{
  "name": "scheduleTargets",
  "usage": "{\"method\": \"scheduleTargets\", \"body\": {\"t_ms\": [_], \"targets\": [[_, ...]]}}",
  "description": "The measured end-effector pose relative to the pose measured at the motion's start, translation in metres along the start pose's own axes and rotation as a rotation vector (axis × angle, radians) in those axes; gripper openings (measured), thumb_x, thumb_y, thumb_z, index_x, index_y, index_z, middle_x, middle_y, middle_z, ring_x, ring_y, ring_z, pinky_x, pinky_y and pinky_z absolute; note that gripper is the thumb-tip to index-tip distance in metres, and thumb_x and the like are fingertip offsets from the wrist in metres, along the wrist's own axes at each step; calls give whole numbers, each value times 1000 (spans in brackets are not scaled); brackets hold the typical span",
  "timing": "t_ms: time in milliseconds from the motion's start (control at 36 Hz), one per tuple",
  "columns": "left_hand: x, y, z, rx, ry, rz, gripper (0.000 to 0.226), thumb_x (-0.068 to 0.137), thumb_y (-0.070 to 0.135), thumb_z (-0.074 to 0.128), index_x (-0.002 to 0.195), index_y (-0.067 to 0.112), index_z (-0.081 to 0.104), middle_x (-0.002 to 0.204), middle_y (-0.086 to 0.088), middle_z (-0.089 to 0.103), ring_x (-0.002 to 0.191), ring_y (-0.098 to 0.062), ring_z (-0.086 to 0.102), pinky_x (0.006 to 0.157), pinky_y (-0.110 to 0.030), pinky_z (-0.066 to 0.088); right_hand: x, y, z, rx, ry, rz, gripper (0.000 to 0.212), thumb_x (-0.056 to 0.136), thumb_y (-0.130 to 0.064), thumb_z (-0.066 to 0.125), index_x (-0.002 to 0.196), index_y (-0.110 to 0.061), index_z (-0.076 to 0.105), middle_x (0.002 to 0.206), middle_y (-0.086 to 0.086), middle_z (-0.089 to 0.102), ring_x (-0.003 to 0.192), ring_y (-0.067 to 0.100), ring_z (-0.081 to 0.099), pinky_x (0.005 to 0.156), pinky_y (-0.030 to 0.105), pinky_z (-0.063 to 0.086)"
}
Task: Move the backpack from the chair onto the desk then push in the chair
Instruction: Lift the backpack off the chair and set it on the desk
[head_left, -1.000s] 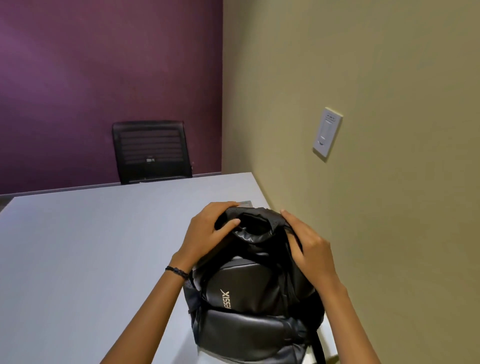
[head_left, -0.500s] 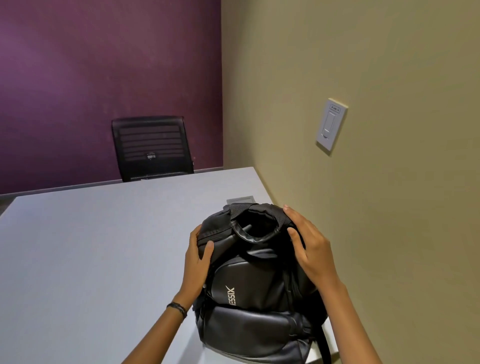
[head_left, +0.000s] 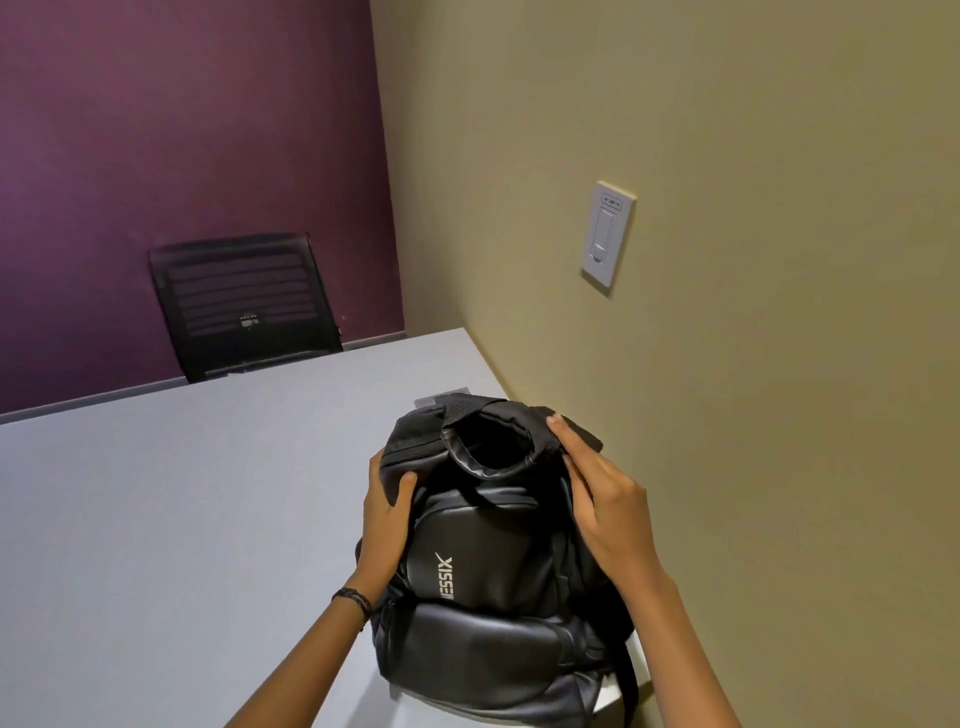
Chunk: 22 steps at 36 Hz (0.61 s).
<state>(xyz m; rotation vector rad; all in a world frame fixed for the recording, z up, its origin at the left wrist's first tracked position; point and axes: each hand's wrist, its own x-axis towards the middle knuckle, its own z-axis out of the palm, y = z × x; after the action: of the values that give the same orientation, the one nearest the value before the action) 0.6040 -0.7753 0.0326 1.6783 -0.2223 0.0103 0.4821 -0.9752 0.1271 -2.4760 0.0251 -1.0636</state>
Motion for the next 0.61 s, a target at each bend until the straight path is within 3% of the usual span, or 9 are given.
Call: {"method": "scheduleTargets", "body": {"t_ms": [56, 83, 139, 194, 278, 333, 417, 528, 611], "targets": [[9, 2, 10, -8, -13, -2, 36, 93, 39, 45, 117, 62, 31, 113, 40, 45, 107, 6, 49, 94, -19, 39, -1, -1, -3, -76, 40, 11, 40, 89, -16, 43, 126, -10, 57, 80, 12, 71, 73, 13, 43, 62, 4, 36], [14, 4, 15, -15, -26, -2, 36, 95, 36, 45, 119, 59, 32, 112, 39, 45, 107, 5, 48, 93, -17, 39, -2, -2, -5, -99, 55, 21, 40, 89, -15, 43, 125, -8, 58, 75, 14, 69, 68, 10, 34, 57, -5, 29], [25, 5, 26, -34, -72, -10, 35, 97, 32, 45, 126, 48, 35, 115, 33, 49, 108, 2, 49, 95, -19, 40, -3, -2, -8, -111, 72, 55, 39, 88, -14, 44, 122, -6, 60, 65, 14, 63, 67, -2, 25, 54, -9, 20], [37, 6, 37, -34, -129, -10, 33, 97, 33, 45, 128, 40, 37, 116, 26, 52, 107, 2, 52, 97, -25, 41, -6, 0, -11, -116, 68, 106, 38, 89, -15, 44, 123, -6, 60, 51, 7, 45, 60, 1, 25, 49, 0, 23], [56, 14, 54, -5, -259, -5, 29, 97, 39, 43, 120, 55, 36, 114, 37, 48, 106, 12, 48, 94, -17, 39, -7, 5, -16, -160, 53, 172, 36, 88, -11, 52, 124, -9, 59, 53, -10, 24, 45, 9, 17, 44, 17, 19], [71, 20, 66, 24, -357, -26, 33, 96, 45, 40, 127, 51, 33, 124, 26, 49, 113, 0, 49, 99, -21, 37, -6, 7, -21, -182, 47, 197, 36, 88, -11, 51, 124, -9, 59, 51, -9, 23, 42, 10, 17, 43, 18, 16], [90, 26, 88, 110, -443, -32, 50, 97, 47, 35, 142, 26, 27, 139, 2, 43, 122, -13, 43, 102, -28, 31, -4, 9, -23, -220, 66, 219, 35, 90, -12, 48, 123, -8, 60, 49, -7, 22, 41, 12, 18, 40, 22, 18], [103, 37, 118, 168, -546, -12, 52, 98, 47, 34, 143, 22, 27, 149, -5, 34, 134, -21, 36, 107, -30, 27, -3, 12, -26, -256, 134, 294, 37, 84, -4, 55, 120, -8, 62, 48, -3, 22, 40, 18, 19, 41, 20, 21], [111, 39, 135, 263, -622, -69, 64, 94, 56, 31, 145, 18, 23, 151, -10, 31, 135, -29, 35, 113, -41, 27, -2, 16, -30, -263, 143, 345, 37, 87, -6, 52, 122, -9, 61, 47, -3, 26, 37, 19, 22, 40, 24, 23]]}}
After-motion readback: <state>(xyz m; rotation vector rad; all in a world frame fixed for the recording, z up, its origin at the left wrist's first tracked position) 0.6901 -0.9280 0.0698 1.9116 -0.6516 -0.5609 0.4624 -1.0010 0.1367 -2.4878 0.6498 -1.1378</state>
